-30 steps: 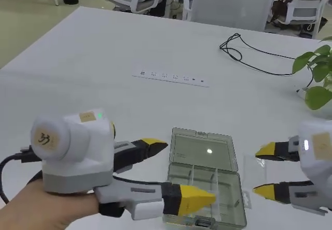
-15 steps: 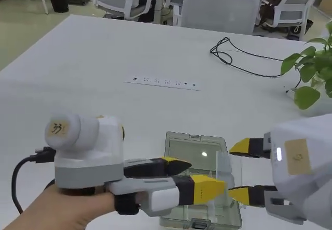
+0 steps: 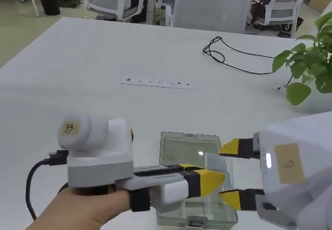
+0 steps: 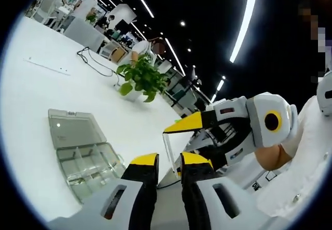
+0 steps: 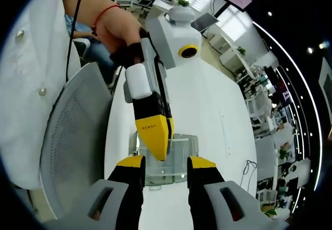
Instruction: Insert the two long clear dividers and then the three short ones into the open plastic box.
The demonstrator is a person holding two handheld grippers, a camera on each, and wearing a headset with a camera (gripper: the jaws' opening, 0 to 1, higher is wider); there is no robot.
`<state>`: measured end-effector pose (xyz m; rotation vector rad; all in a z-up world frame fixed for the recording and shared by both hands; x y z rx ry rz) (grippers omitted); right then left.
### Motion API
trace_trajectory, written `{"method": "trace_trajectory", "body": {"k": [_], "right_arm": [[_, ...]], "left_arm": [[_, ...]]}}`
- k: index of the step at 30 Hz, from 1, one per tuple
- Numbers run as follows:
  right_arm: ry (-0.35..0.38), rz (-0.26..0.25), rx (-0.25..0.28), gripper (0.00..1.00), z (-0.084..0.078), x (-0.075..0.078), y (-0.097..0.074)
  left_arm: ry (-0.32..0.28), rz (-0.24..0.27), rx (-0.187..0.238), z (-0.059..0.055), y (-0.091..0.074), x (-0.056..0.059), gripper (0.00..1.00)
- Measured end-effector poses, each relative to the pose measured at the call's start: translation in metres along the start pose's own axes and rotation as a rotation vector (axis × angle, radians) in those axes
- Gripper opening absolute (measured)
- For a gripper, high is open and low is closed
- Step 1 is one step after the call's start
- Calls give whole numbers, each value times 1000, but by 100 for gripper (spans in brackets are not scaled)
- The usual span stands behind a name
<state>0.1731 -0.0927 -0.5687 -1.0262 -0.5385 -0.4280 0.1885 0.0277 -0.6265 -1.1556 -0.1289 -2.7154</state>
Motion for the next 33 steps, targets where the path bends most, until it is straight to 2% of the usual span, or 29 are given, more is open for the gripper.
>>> {"method": "trace_trajectory", "body": {"k": [11, 18, 33], "right_arm": [[-11, 6, -7, 32, -1, -2, -1], [-13, 6, -6, 33, -1, -2, 0], [-44, -5, -5, 33, -1, -1, 2]], "left_arm": [[-22, -12, -11, -4, 2, 0, 0], [-28, -19, -5, -4, 2, 0, 0], [-10, 9, 11, -4, 2, -1, 0]]}}
Point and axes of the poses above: the centre of the closed fingertips' face, and the gripper's own axes: y roughly forward along the fingers, x roughly to its right, z roughly out of its top, the point moved 9 cm from there along -y, roughly backward along the fingers, and after that the axes turned 10 degrees about -z, right-handed, at the moved point
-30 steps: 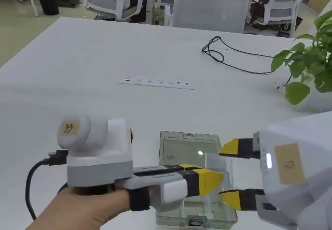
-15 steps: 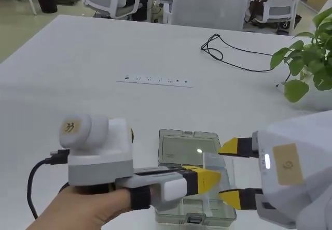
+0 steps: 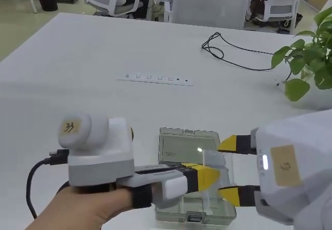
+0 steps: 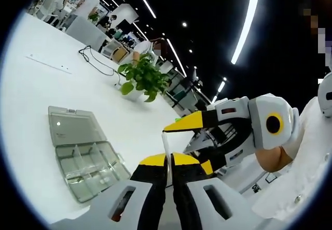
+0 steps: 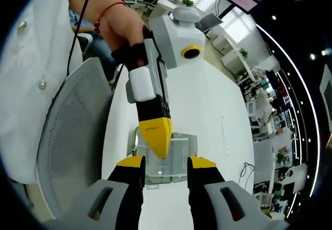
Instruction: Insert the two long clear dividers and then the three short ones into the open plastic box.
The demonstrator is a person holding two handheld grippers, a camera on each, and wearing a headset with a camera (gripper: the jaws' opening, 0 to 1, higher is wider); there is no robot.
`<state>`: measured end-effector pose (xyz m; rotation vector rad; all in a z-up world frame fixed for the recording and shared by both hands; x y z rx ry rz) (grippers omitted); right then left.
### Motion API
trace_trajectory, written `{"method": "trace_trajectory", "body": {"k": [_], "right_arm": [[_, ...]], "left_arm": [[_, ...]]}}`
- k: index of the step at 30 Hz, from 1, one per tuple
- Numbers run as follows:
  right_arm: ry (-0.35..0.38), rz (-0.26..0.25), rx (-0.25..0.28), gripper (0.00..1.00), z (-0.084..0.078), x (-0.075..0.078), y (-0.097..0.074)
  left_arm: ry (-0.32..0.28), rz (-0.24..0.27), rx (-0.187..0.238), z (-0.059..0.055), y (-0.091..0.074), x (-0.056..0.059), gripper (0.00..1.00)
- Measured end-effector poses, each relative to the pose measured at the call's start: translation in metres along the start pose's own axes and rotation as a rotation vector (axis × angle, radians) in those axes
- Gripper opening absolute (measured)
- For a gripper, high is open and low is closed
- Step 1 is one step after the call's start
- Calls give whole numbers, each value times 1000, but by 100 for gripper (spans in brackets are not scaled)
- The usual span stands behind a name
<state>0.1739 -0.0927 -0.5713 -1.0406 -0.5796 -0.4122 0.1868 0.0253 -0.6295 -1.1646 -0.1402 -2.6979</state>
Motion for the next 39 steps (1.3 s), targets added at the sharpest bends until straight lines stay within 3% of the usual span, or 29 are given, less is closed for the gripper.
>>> {"method": "trace_trajectory", "body": {"k": [3, 7, 10, 17, 25, 35, 39], "right_arm": [[3, 1, 4, 32, 0, 1, -1], [19, -1, 17, 33, 1, 5, -5], [69, 9, 45, 34, 0, 9, -9], [196, 70, 119, 33, -6, 23, -15], [333, 246, 241, 29, -10, 35, -19], [365, 387, 290, 20, -13, 44, -18], [371, 429, 295, 18, -11, 46, -16]], "left_arm": [[38, 10, -11, 0, -1, -2, 0], [43, 6, -13, 0, -1, 0, 0], [77, 15, -30, 1, -2, -1, 0], [236, -6, -116, 0, -3, 2, 0], [418, -74, -195, 3, -2, 11, 0], [593, -131, -280, 4, -5, 17, 0], [627, -146, -295, 3, -7, 18, 0]]}}
Point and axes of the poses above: the centre of the closed fingertips' face, and the gripper's own axes: y roughly forward along the fingers, x roughly to its right, z roughly out of its top, the point moved 9 cm from there along -y, roughly backward along the fingers, and after that the axes turned 10 degrees about -z, right-handed, at the moved point
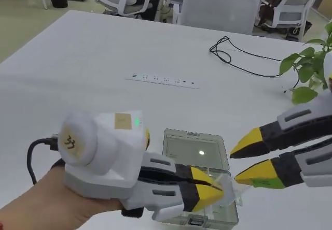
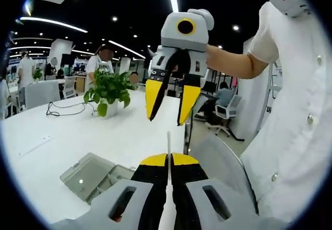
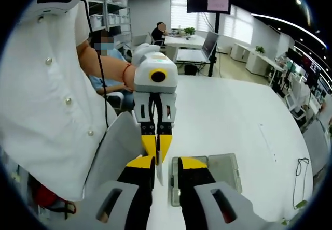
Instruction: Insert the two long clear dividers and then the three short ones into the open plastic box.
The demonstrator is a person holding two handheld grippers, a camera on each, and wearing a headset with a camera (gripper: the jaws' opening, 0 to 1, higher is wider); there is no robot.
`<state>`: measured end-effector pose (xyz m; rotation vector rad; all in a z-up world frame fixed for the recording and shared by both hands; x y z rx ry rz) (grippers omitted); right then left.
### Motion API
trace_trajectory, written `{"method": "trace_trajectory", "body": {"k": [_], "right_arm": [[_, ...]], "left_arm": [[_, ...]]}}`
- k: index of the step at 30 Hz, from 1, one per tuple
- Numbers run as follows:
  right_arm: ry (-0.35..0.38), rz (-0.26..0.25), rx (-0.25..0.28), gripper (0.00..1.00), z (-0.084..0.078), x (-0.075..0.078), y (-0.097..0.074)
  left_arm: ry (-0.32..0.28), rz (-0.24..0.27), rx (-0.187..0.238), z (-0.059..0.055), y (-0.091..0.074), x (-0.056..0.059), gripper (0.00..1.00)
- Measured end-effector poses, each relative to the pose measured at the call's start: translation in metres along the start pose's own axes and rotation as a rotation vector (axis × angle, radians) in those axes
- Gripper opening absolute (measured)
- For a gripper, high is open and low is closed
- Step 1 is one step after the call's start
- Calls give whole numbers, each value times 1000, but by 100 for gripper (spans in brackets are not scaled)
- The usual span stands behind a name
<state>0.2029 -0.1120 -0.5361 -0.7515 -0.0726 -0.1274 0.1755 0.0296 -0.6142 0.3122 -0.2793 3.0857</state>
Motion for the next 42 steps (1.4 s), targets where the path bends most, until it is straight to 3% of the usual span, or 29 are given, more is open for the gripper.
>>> {"method": "trace_trajectory", "body": {"k": [8, 18, 29, 42], "right_arm": [[-8, 66, -19, 16, 3, -4, 10], [-27, 138, -59, 8, 1, -12, 18], [-54, 170, -65, 3, 2, -15, 20], [-58, 169, -63, 3, 1, -18, 21]], "left_arm": [[40, -9, -11, 0, -2, 3, 0], [54, 5, 13, 2, -8, 4, 0], [61, 10, 24, 2, -10, 7, 0], [62, 20, 21, 0, -10, 10, 0]]}}
Point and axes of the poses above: the centre of the closed fingertips' face, and the gripper's own axes: y roughly forward along the fingers, x roughly to its right, z roughly out of its top, the point moved 9 cm from there along -y, roughly backward along the fingers, and after that the axes turned 10 degrees about -z, right-handed, at the moved point
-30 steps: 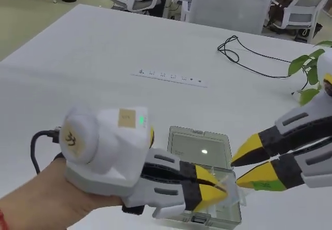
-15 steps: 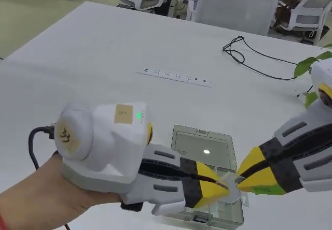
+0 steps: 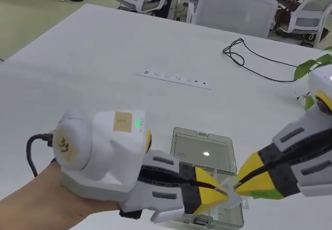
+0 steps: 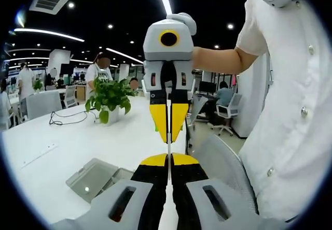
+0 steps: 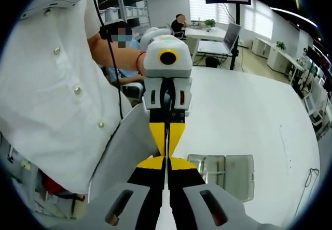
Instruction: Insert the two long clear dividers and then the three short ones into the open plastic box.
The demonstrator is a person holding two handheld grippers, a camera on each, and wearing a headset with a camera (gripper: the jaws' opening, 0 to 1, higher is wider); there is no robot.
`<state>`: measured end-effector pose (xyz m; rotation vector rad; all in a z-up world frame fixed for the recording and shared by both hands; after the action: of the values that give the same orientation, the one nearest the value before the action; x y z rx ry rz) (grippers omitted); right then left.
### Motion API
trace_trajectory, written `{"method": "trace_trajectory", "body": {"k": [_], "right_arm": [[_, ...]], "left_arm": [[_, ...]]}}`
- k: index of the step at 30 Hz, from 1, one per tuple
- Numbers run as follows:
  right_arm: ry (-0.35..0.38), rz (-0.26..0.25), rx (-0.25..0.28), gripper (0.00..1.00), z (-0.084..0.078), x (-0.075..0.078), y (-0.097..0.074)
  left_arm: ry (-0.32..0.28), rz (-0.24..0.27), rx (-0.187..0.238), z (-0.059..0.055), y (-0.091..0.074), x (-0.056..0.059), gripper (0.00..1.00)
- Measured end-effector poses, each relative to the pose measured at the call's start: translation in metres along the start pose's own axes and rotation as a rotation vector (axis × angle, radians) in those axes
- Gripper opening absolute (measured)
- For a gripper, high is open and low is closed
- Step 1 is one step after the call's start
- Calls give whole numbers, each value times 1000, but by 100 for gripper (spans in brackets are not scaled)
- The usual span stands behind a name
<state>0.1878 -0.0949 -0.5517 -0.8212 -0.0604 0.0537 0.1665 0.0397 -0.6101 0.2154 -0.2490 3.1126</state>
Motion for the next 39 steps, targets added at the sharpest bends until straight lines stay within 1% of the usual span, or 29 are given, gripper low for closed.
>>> {"method": "trace_trajectory", "body": {"k": [8, 12, 16, 20, 25, 28, 30, 32, 36, 39], "right_arm": [[0, -7, -5, 3, -1, 0, -1], [6, -15, -6, 3, -6, 4, -5], [9, -29, -12, 3, -9, 7, -7], [21, -46, -16, 3, -13, 12, -10], [36, -77, -31, 3, -20, 19, -12], [45, -100, -49, 3, -26, 25, -12], [53, -112, -61, 3, -31, 29, -12], [62, -120, -69, 3, -35, 32, -11], [75, -141, -93, 3, -45, 39, -8], [70, -158, -120, 3, -52, 43, -4]], "left_arm": [[-8, 6, -9, -2, 0, 0, 0], [-22, 12, -3, -3, -1, 0, 0], [-35, 28, -23, -9, -3, 0, 3], [-63, 47, -16, -12, -7, -1, 9], [-83, 81, -22, -18, -13, -5, 18], [-94, 105, -27, -22, -18, -8, 23], [-105, 115, -20, -24, -20, -10, 26], [-105, 126, -22, -26, -22, -11, 30], [-126, 152, -30, -31, -28, -15, 36], [-139, 174, -30, -36, -31, -19, 42]]}}
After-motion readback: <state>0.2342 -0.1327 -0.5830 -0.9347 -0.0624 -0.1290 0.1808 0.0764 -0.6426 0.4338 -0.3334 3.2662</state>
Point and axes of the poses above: the centre of the closed fingertips' face, and the gripper's own axes: y roughly forward along the fingers, x roughly to its right, z roughly out of its top, the point moved 9 cm from there along -y, roughly backward along the fingers, and after that the axes turned 10 degrees about -z, right-handed, at the moved point
